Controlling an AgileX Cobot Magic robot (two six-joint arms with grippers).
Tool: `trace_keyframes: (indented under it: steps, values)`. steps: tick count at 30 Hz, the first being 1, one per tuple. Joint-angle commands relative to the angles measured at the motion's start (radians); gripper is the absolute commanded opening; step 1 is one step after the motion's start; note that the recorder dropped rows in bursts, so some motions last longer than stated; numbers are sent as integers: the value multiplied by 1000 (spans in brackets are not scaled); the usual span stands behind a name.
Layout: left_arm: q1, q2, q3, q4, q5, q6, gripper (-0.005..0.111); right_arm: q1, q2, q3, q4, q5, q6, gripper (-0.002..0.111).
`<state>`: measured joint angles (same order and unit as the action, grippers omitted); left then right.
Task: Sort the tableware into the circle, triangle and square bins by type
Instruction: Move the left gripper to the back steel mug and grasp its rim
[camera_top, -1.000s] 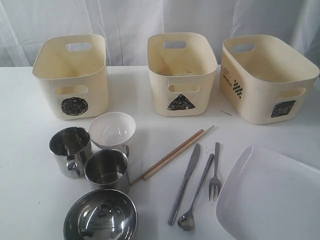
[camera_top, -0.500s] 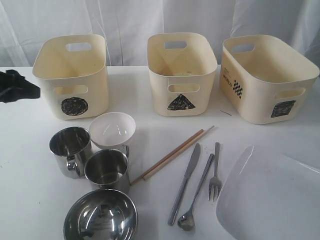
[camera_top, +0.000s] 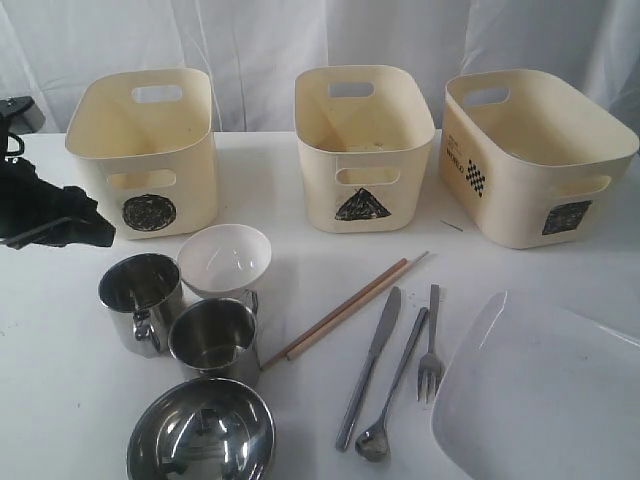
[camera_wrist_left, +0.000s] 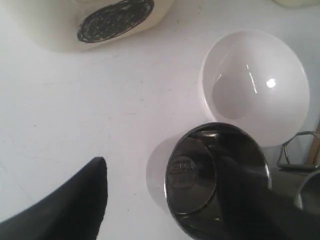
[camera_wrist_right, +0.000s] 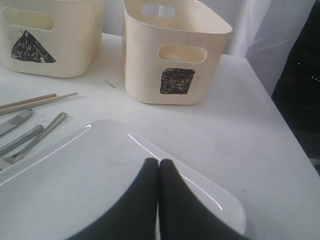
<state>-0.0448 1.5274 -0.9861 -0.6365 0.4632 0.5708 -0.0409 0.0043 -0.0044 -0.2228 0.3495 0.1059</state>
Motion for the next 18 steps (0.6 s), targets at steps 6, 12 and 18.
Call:
trace_keyframes:
  steps: [6,12,18]
  values:
    - [-76,43,-99,131,88,-114,66,-1,-4,4,-3,1,3,0]
    - [-108,70,-108,233,111,-189,66,-1,-4,4,-3,1,3,0]
    - [-108,74,-108,241,133,-199,66,-1,-4,4,-3,1,3,0]
